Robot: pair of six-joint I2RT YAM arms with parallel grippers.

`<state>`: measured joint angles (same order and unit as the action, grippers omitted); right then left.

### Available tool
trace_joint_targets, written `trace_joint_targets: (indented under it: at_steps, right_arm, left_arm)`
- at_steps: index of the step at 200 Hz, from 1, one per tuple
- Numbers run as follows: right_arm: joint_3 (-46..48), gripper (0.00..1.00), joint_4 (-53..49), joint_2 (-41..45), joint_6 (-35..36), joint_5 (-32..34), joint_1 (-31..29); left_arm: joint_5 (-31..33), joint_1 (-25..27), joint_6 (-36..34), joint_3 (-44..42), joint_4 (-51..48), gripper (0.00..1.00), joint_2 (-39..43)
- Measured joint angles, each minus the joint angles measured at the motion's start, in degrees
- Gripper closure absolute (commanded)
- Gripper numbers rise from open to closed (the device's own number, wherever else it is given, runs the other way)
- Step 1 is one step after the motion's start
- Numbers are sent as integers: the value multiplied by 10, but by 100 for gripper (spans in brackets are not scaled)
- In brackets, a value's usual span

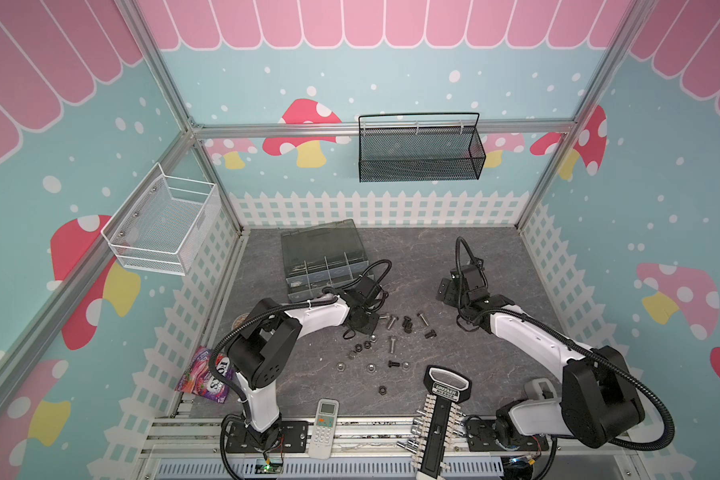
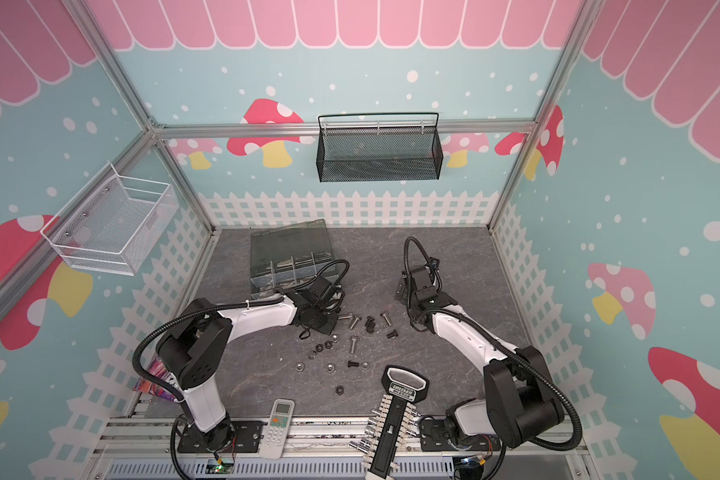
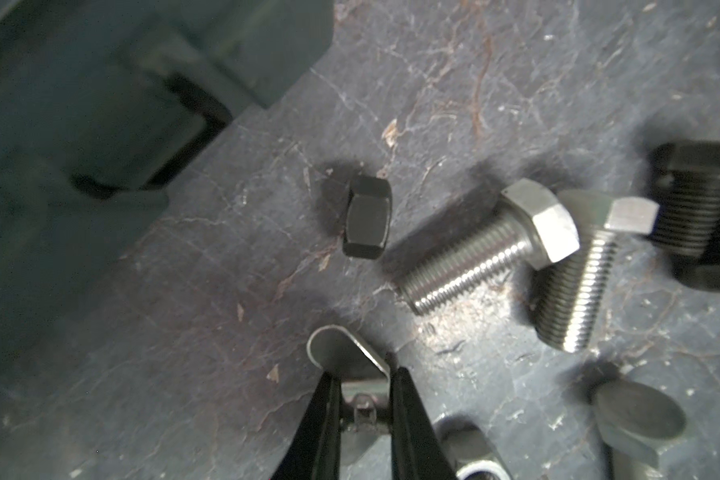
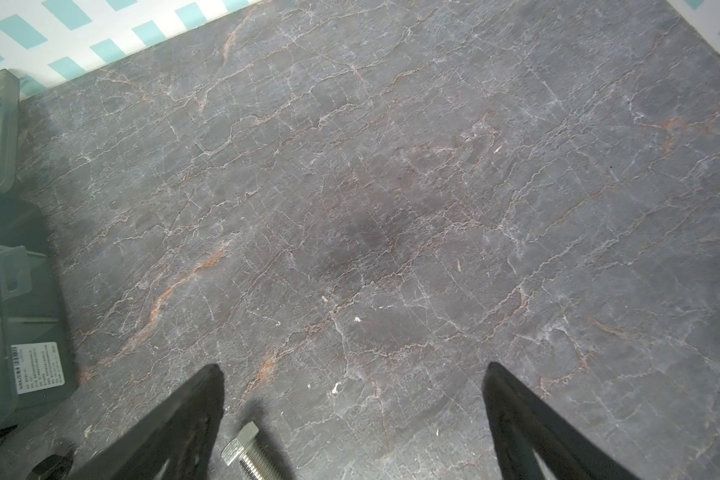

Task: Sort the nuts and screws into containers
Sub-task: 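Carry the wing nut to the nearest box compartment and release it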

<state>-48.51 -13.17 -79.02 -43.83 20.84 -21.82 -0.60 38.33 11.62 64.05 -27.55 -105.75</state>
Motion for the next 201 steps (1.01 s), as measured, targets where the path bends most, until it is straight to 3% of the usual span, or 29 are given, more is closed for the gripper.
trace_joint_targets:
  at_steps: [74, 122, 155, 201]
  right_arm:
    - [0, 2, -4, 0, 0, 3, 0]
    - [0, 2, -5, 0, 0, 5, 0]
    - [0, 2, -5, 0, 0, 6, 0]
    - [0, 2, -5, 0, 0, 5, 0]
  left_arm:
    - [19, 0, 12, -6, -5, 94, 9]
    - [46, -17, 35, -31, -20, 95, 88]
    - [57, -63, 65, -47, -17, 97, 163]
    - [62, -182, 116, -90, -5, 97, 233]
